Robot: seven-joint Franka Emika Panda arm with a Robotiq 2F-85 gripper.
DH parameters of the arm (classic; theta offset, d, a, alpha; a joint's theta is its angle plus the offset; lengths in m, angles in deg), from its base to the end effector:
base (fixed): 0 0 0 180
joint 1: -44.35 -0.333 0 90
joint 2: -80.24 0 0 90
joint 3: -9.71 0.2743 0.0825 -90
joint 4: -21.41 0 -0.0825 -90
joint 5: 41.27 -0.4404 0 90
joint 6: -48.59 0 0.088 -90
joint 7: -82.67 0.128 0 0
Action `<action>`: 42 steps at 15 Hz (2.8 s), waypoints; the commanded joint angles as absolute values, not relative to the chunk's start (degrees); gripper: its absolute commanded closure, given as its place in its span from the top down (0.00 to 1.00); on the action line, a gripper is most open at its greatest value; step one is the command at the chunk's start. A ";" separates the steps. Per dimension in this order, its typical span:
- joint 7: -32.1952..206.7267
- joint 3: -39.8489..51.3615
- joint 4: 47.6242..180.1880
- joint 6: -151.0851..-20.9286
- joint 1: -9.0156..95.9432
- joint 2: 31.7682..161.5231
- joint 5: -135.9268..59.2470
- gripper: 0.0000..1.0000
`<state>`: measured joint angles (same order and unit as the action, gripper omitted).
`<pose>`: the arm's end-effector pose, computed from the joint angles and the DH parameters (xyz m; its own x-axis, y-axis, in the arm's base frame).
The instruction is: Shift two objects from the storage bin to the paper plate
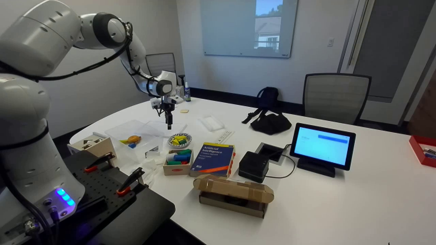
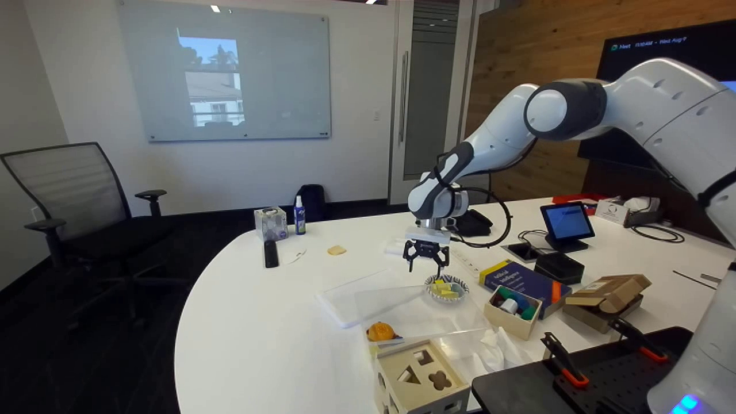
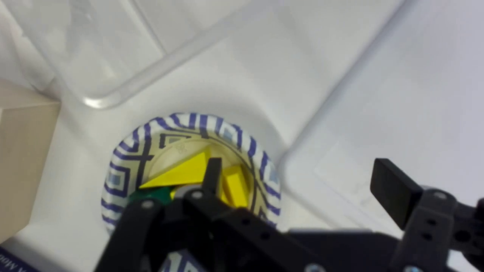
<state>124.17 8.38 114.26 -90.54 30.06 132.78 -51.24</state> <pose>0.6424 0.1504 -0.0179 0.8010 -0.5827 -0.1377 -0.5865 -0.8098 0.0148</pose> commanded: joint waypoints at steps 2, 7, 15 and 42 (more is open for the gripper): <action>119.98 12.91 128.39 -95.52 28.55 119.08 -51.88 1.00; 117.80 18.30 135.26 -93.17 26.15 112.72 -52.85 1.00; 122.01 16.60 136.33 -100.30 18.92 119.56 -50.12 1.00; 122.97 12.77 119.48 -104.21 13.39 138.79 -50.35 0.55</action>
<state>121.33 13.33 119.84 -103.87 14.30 138.47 -50.58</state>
